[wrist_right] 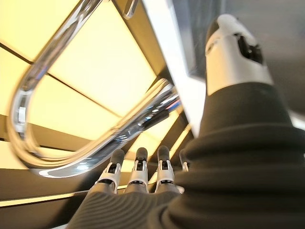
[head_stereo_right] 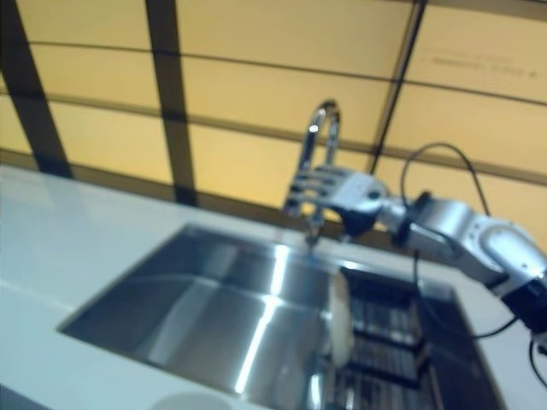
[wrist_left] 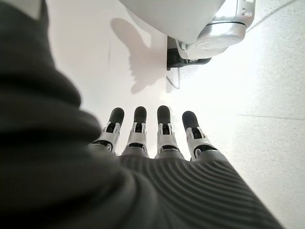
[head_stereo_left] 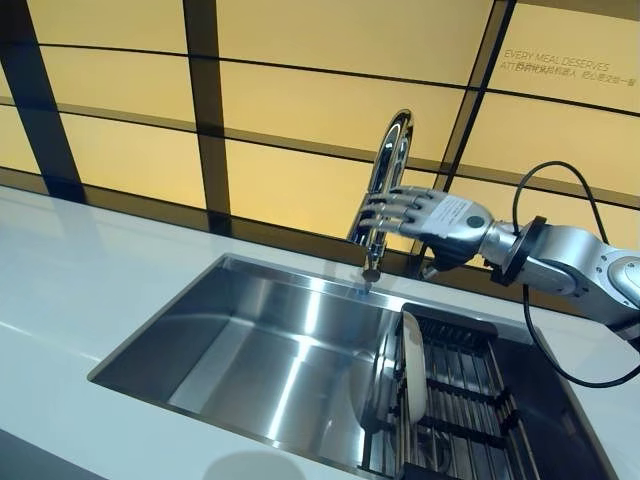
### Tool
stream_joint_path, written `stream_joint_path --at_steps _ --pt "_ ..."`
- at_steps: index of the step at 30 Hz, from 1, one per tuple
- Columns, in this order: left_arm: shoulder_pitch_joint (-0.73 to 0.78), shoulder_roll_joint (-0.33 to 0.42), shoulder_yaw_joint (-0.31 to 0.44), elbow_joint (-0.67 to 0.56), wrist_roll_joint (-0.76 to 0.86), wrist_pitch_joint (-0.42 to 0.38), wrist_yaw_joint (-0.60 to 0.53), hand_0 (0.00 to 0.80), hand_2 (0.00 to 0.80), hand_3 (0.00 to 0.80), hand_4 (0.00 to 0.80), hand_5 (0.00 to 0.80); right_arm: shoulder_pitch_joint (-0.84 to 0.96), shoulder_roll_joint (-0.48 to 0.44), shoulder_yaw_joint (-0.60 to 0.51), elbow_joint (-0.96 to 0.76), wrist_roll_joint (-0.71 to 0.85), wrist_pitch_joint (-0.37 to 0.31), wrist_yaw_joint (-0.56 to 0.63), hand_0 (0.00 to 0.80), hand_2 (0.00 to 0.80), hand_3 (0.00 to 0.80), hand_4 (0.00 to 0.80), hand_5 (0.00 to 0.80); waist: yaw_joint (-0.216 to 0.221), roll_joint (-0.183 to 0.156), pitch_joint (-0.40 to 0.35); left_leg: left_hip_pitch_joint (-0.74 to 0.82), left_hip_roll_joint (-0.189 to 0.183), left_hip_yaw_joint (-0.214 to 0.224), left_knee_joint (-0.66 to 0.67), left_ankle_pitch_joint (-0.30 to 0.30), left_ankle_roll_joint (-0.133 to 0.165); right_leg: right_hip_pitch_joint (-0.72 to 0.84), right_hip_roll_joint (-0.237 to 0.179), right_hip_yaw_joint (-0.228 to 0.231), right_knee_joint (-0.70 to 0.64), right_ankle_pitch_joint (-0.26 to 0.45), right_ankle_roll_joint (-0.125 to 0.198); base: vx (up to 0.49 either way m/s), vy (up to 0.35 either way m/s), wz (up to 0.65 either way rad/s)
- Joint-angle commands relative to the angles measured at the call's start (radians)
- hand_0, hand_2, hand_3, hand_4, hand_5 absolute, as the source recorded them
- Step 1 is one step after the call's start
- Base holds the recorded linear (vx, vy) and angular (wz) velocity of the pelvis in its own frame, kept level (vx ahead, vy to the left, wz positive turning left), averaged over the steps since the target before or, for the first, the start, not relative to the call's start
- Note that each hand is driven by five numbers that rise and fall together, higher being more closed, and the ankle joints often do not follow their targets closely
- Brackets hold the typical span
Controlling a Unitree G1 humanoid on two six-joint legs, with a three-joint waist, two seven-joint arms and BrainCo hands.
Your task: Take plates into dishwasher
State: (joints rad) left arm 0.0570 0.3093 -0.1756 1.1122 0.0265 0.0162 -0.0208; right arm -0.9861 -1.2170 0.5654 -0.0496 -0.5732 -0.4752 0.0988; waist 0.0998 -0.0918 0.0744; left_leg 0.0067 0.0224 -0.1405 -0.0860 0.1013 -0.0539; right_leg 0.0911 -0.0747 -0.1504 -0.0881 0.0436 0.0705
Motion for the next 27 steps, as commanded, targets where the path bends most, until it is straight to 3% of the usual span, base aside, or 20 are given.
stream_joint_path --at_steps 1,9,15,27 --pt "-0.028 0.052 -0.04 0.005 0.006 0.005 -0.011 0.0 0.0 0.0 0.0 0.0 -0.134 -0.042 0.121 0.071 -0.058 -0.079 0.01 0.0 0.0 0.0 0.0 0.0 0.025 -0.034 -0.028 0.048 0.013 0.081 0.001 -0.076 -0.001 0.008 0.022 -0.045 0.001 -0.024 0.004 0.006 0.002 -0.03" --pt "-0.012 0.057 -0.056 -0.006 0.011 0.004 -0.016 0.0 0.0 0.0 0.0 0.0 -0.141 -0.069 0.207 0.165 -0.168 -0.178 -0.033 0.0 0.0 0.0 0.0 0.0 0.023 -0.041 -0.027 0.051 0.014 0.088 -0.001 -0.077 -0.002 0.012 0.026 -0.042 0.001 -0.026 0.004 0.0 0.001 -0.01" --pt "-0.011 0.065 -0.055 -0.008 0.014 0.01 -0.022 0.0 0.0 0.0 0.0 0.0 -0.16 -0.072 0.262 0.178 -0.167 -0.239 0.005 0.0 0.0 0.0 0.0 0.0 0.024 -0.047 -0.025 0.048 0.014 0.091 -0.001 -0.074 -0.005 0.011 0.028 -0.044 0.001 -0.028 0.004 0.0 0.0 0.0" --pt "-0.005 0.06 -0.064 -0.012 0.025 0.006 -0.026 0.0 0.0 0.0 0.0 0.0 -0.17 -0.034 0.306 0.206 -0.147 -0.276 0.032 0.0 0.0 0.0 0.0 0.0 0.037 -0.048 -0.02 0.045 0.02 0.09 -0.001 -0.071 -0.009 0.016 0.031 -0.053 0.001 -0.036 0.001 0.0 0.0 0.0"
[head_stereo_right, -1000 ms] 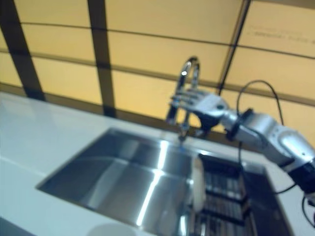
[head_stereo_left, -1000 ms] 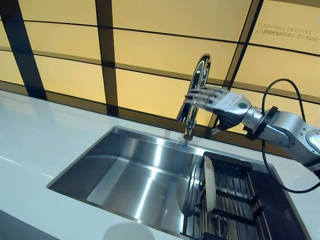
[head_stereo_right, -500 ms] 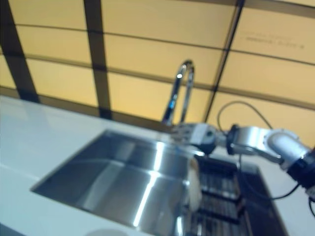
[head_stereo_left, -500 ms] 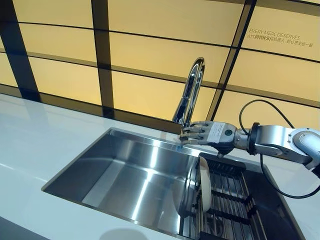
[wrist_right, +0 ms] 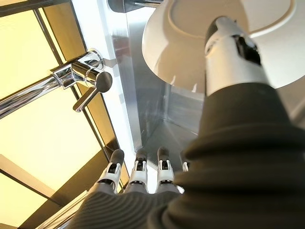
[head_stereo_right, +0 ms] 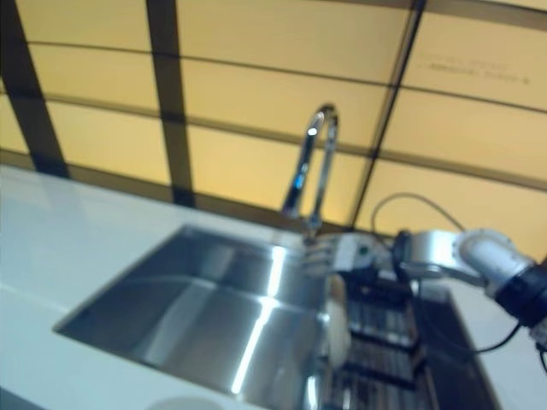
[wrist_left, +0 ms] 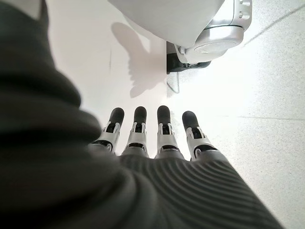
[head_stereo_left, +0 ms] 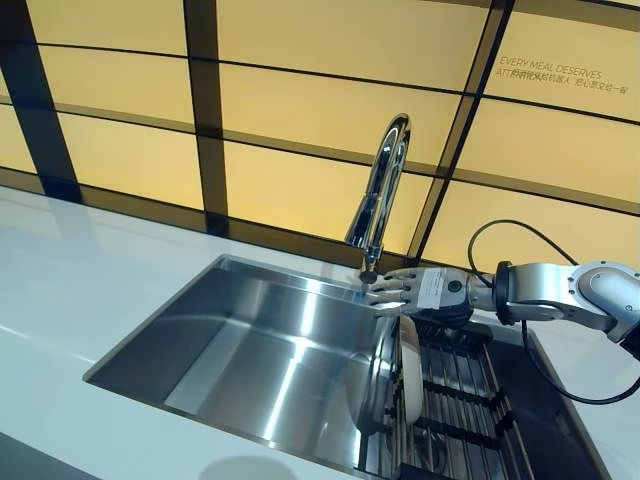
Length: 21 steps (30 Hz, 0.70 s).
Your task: Take plates into dishwasher
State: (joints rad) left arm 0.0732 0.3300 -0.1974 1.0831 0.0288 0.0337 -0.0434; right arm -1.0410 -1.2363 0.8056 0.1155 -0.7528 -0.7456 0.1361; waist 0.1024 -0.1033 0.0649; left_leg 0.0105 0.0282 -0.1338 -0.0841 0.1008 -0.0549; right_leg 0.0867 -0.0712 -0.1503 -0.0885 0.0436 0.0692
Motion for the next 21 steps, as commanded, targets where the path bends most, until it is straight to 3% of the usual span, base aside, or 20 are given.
stream_joint_path --at_steps 1,21 --pt "-0.021 0.039 -0.043 0.017 0.023 -0.011 -0.003 0.0 0.0 0.0 0.0 0.0 -0.117 -0.011 0.069 0.042 0.037 -0.009 -0.003 0.0 0.0 0.0 0.0 0.0 0.035 -0.036 -0.011 0.041 0.015 0.083 -0.003 -0.071 -0.009 0.021 0.027 -0.054 0.001 -0.037 0.002 0.0 0.0 0.0" --pt "-0.023 0.032 -0.059 0.021 0.026 -0.013 -0.007 0.0 0.0 0.0 0.0 0.0 -0.094 0.079 0.064 0.031 0.111 -0.042 0.109 0.0 0.0 0.0 0.0 0.0 0.054 -0.032 -0.004 0.043 0.017 0.075 -0.003 -0.07 -0.01 0.032 0.027 -0.069 0.001 -0.045 -0.002 0.0 0.0 0.0"
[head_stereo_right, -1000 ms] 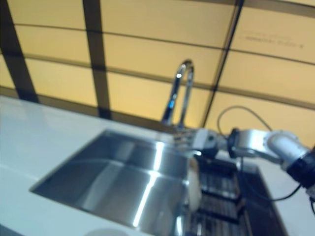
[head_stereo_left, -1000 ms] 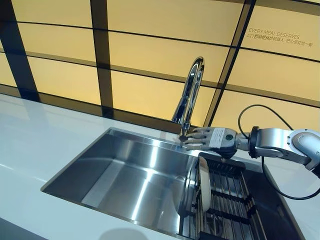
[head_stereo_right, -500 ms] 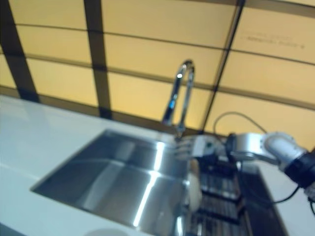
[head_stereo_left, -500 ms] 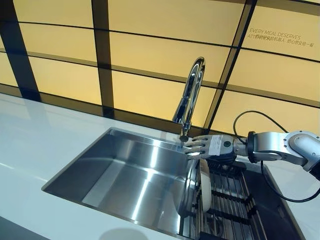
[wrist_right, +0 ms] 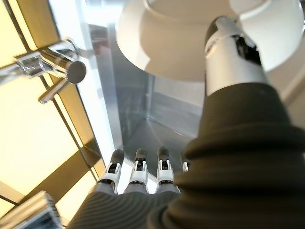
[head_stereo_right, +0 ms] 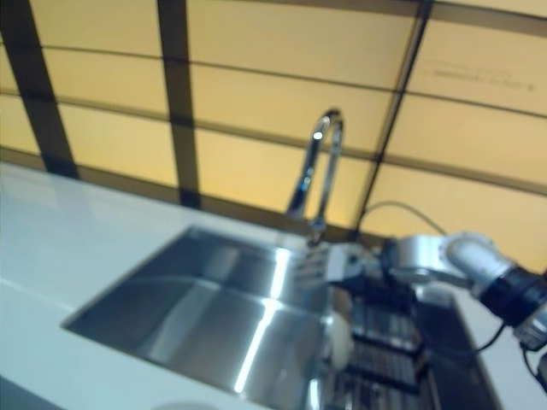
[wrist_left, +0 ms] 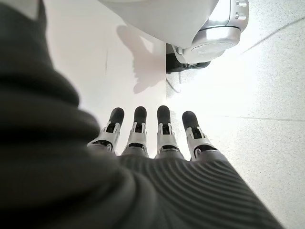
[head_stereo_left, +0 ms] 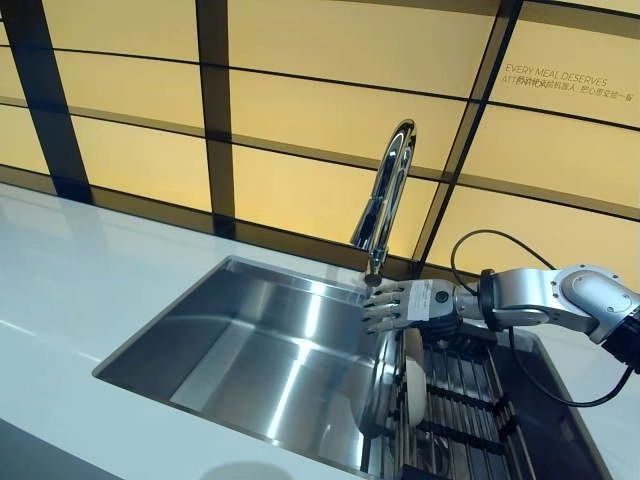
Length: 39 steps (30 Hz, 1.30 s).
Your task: Take plates into dishwasher
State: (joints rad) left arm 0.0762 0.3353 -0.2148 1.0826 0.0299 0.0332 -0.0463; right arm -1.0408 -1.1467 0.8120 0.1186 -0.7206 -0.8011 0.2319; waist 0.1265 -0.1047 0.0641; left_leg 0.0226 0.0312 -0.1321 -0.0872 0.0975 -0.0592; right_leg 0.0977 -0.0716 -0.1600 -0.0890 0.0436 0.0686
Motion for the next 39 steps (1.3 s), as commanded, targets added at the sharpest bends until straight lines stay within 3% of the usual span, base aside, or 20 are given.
stream_joint_path --at_steps 1,11,39 --pt "-0.026 0.027 -0.041 0.021 0.026 -0.013 -0.005 0.0 0.0 0.0 0.0 0.0 -0.088 -0.008 0.057 0.03 0.089 0.011 0.025 0.0 0.0 0.0 0.0 0.0 0.03 -0.03 -0.003 0.031 0.014 0.072 0.0 -0.066 -0.005 0.021 0.028 -0.06 0.002 -0.045 -0.001 0.0 0.0 0.0" --pt "-0.024 0.034 -0.041 0.019 0.022 -0.016 -0.009 0.0 0.0 0.0 0.0 0.0 -0.014 0.011 0.049 0.071 0.079 0.014 0.048 0.0 0.0 0.0 0.0 0.0 0.035 -0.028 0.005 0.03 0.015 0.074 0.0 -0.068 -0.004 0.022 0.026 -0.066 0.002 -0.046 -0.001 0.0 0.0 0.0" --pt "-0.018 0.039 -0.02 0.015 0.016 -0.023 -0.005 0.0 0.0 0.0 0.0 0.0 0.126 -0.015 0.005 0.141 0.0 0.01 -0.037 0.0 0.0 0.0 0.0 0.0 0.022 -0.033 0.019 0.034 0.017 0.083 0.0 -0.07 -0.001 0.023 0.027 -0.064 0.002 -0.043 -0.002 0.0 0.0 0.0"
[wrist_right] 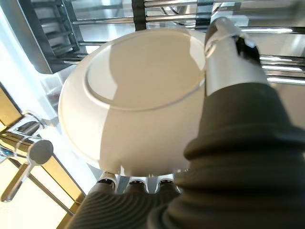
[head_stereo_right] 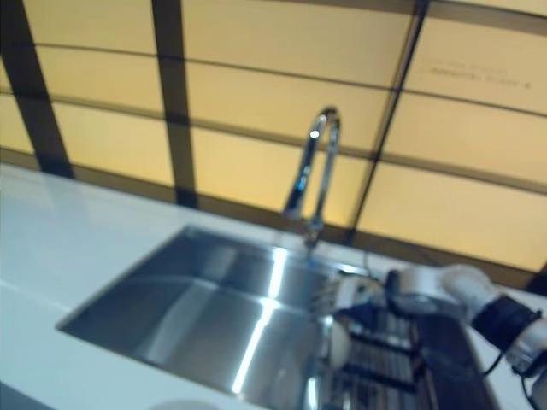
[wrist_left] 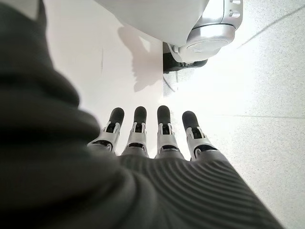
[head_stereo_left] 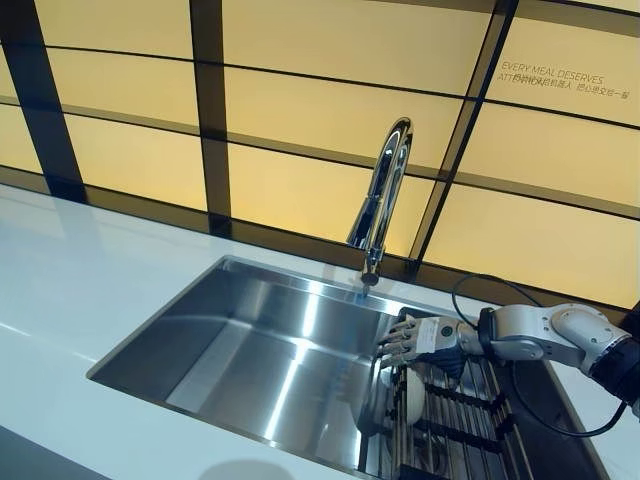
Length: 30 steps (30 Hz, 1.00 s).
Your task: Take plates into dishwasher
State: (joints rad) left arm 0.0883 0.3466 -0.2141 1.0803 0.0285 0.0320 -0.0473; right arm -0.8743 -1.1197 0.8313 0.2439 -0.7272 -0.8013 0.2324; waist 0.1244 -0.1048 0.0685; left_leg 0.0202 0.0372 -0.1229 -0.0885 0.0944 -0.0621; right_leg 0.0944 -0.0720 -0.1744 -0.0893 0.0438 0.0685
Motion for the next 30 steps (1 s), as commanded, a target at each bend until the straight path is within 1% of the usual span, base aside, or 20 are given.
stream_joint_path --at_steps 1,10,11,12,13,15,23,30 --pt "-0.03 0.027 -0.021 0.017 0.018 -0.022 -0.004 0.0 0.0 0.0 0.0 0.0 -0.04 -0.042 -0.015 0.015 0.007 0.011 -0.039 0.0 0.0 0.0 0.0 0.0 0.025 -0.033 0.015 0.036 0.011 0.074 0.001 -0.067 0.002 0.026 0.028 -0.05 0.002 -0.044 -0.002 0.0 0.0 0.0" --pt "-0.03 0.021 -0.024 0.028 0.017 -0.029 0.001 0.0 0.0 0.0 0.0 0.0 -0.035 -0.021 -0.037 0.007 -0.04 0.049 -0.09 0.0 0.0 0.0 0.0 0.0 0.026 -0.035 0.016 0.033 0.009 0.07 0.001 -0.066 0.003 0.024 0.027 -0.052 0.002 -0.042 -0.001 0.0 0.0 0.0" --pt "-0.031 0.02 -0.024 0.03 0.017 -0.029 0.001 0.0 0.0 0.0 0.0 0.0 -0.031 -0.015 -0.043 0.004 -0.05 0.054 -0.097 0.082 0.082 0.082 0.082 0.082 0.026 -0.034 0.016 0.032 0.009 0.071 0.001 -0.066 0.003 0.023 0.028 -0.051 0.002 -0.042 -0.001 0.0 0.0 0.0" --pt "-0.029 0.019 -0.025 0.03 0.016 -0.031 0.002 0.0 0.0 0.0 0.0 0.0 -0.028 -0.011 -0.054 0.001 -0.065 0.061 -0.116 0.427 0.427 0.427 0.427 0.427 0.026 -0.033 0.017 0.032 0.008 0.071 0.001 -0.066 0.003 0.022 0.028 -0.05 0.002 -0.041 0.0 0.0 0.0 0.0" --pt "-0.029 0.019 -0.025 0.029 0.016 -0.031 0.002 0.0 0.0 0.0 0.0 0.0 -0.026 -0.01 -0.056 0.001 -0.067 0.063 -0.12 0.511 0.511 0.511 0.511 0.511 0.026 -0.033 0.017 0.032 0.008 0.071 0.001 -0.066 0.003 0.021 0.029 -0.05 0.002 -0.041 0.0 0.0 0.0 0.0" --pt "-0.026 0.019 -0.025 0.023 0.017 -0.027 0.001 0.0 0.0 0.0 0.0 0.0 -0.019 -0.009 -0.072 -0.01 -0.068 0.071 -0.127 0.8 0.8 0.8 0.8 0.8 0.025 -0.032 0.018 0.031 0.009 0.073 0.001 -0.066 0.004 0.019 0.028 -0.05 0.002 -0.04 0.001 0.0 0.0 0.0" --pt "-0.031 0.016 -0.026 0.025 0.005 -0.026 0.005 0.0 0.0 0.0 0.0 0.0 -0.005 0.001 -0.102 -0.027 -0.084 0.087 -0.157 0.8 0.8 0.8 0.8 0.8 0.022 -0.034 0.024 0.031 0.009 0.082 0.001 -0.07 0.007 0.011 0.028 -0.047 0.002 -0.035 0.004 0.0 0.0 0.0" --pt "-0.031 0.014 -0.025 0.031 0.004 -0.031 0.008 0.0 0.0 0.0 0.0 0.0 0.002 0.006 -0.11 -0.034 -0.089 0.085 -0.159 0.8 0.8 0.8 0.8 0.8 0.02 -0.034 0.021 0.032 0.01 0.086 0.001 -0.073 0.007 0.01 0.028 -0.046 0.002 -0.036 0.005 0.0 0.0 0.0"
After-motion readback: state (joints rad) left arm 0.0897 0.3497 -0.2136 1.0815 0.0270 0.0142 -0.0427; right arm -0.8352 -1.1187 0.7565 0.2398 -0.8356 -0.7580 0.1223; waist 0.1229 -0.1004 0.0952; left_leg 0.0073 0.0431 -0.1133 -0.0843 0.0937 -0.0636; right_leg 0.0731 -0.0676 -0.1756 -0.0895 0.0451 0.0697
